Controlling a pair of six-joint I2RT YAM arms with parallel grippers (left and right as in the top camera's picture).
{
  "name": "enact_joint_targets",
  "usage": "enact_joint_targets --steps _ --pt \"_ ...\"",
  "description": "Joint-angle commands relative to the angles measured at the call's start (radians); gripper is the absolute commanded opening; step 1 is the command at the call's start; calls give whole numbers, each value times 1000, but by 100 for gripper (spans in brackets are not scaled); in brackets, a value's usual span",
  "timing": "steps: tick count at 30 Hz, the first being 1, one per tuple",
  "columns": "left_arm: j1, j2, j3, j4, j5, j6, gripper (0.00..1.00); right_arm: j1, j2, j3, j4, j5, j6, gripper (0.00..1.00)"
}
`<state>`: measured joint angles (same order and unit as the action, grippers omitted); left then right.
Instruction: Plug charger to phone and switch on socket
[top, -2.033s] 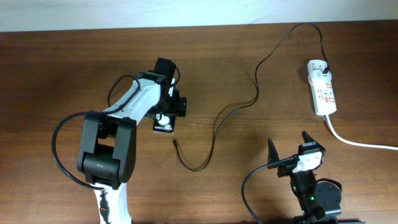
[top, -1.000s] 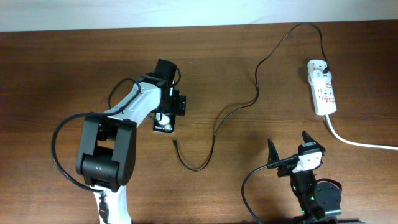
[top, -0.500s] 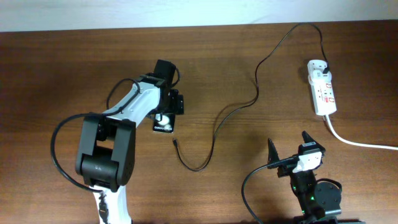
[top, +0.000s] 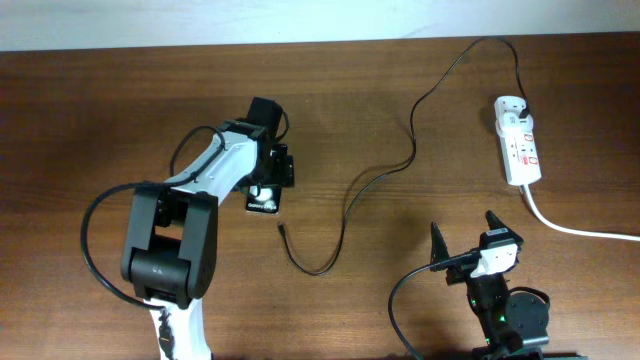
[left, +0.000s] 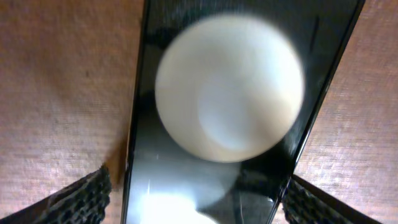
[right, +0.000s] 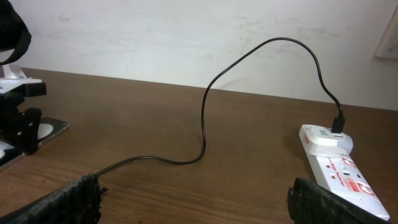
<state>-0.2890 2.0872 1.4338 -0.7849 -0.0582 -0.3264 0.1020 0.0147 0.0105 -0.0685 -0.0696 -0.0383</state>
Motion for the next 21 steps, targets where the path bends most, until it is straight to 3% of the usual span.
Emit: enact_joint_targets --steps 1,6,10,16,21 --pt "1 45 -40 -54 36 5 86 9 -8 -5 -6 2 -6 99" --pt "1 45 -40 -87 63 -3 76 9 -8 -5 -6 2 -6 99" --pt "-3 45 -40 -104 62 -37 77 9 -8 -5 -6 2 -6 99" --pt "-33 45 -40 -104 22 -74 82 9 -8 -5 -6 2 -6 99" --pt "-35 45 -34 -33 -89 -73 97 9 -8 -5 -6 2 -6 99"
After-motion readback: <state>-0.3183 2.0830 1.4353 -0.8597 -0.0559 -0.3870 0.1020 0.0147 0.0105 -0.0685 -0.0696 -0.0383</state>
